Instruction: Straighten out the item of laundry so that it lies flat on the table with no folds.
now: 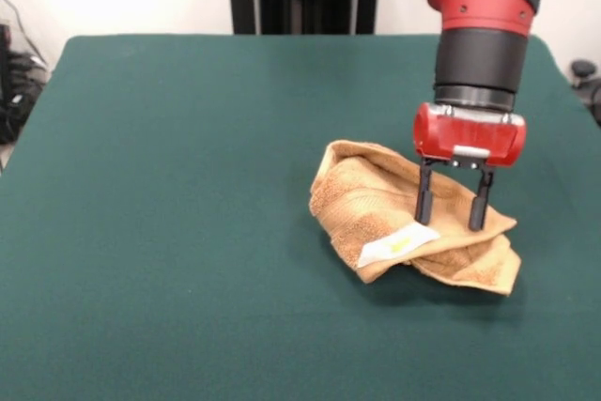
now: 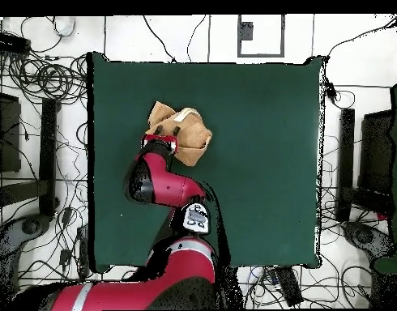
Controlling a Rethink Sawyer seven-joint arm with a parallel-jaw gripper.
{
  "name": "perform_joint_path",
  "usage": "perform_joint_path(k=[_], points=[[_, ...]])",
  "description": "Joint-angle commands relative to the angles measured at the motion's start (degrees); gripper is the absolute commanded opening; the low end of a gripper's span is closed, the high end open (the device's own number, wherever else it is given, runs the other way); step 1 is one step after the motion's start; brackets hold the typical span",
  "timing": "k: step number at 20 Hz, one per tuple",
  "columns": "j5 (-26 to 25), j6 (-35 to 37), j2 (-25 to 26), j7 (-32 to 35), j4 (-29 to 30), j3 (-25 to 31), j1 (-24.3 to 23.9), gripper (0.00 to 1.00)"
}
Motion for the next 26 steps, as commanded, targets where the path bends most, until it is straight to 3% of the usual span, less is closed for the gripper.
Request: perform_joint_path(k=[1, 9, 15, 22, 26], points=[[-3.29, -0.88, 1.02, 16.89, 0.78, 11.98, -1.05, 1.00], [-4.56, -3.38, 0.15, 18.30, 1.90, 14.53, -2.41, 1.00], [-2.15, -1.42, 1.71, 15.52, 1.34, 13.13, -1.07, 1.00], [9.08, 8.31, 4.85, 7.53, -1.47, 1.91, 7.76, 1.00], [11.24, 9.24, 5.58, 6.87, -1.95, -0.54, 9.70, 1.00]])
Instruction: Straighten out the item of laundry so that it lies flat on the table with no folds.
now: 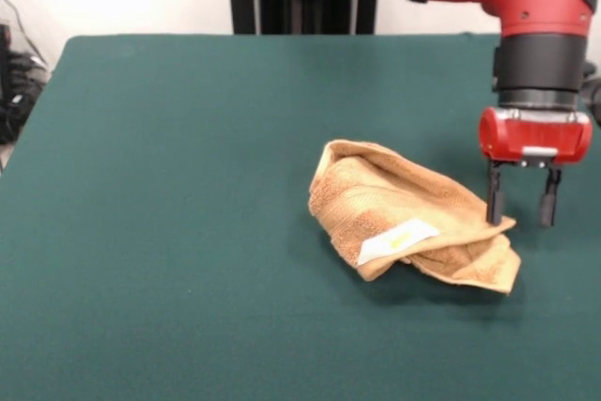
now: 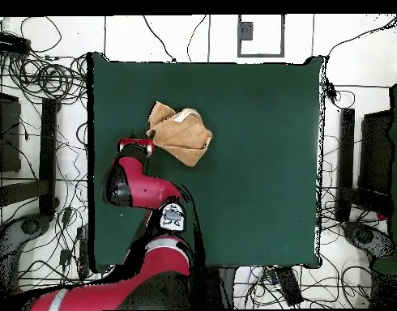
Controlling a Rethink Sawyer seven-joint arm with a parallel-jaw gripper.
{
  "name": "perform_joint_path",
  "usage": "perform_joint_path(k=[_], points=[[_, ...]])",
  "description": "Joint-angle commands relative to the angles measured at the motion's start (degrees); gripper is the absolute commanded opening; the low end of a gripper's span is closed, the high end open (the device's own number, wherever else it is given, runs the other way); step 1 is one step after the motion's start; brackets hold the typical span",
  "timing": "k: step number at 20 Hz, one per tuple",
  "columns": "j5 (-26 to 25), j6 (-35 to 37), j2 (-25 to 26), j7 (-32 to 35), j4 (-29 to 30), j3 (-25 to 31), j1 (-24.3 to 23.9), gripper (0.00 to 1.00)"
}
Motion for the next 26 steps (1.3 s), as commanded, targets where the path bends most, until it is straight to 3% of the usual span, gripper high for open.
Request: perform_joint_path(k=[1, 26], points=[[7.21, 9.34, 4.66, 7.00, -2.07, -3.09, 4.79, 1.00], [8.92, 3.51, 6.76, 9.77, -4.05, -8.24, 8.93, 1.00]])
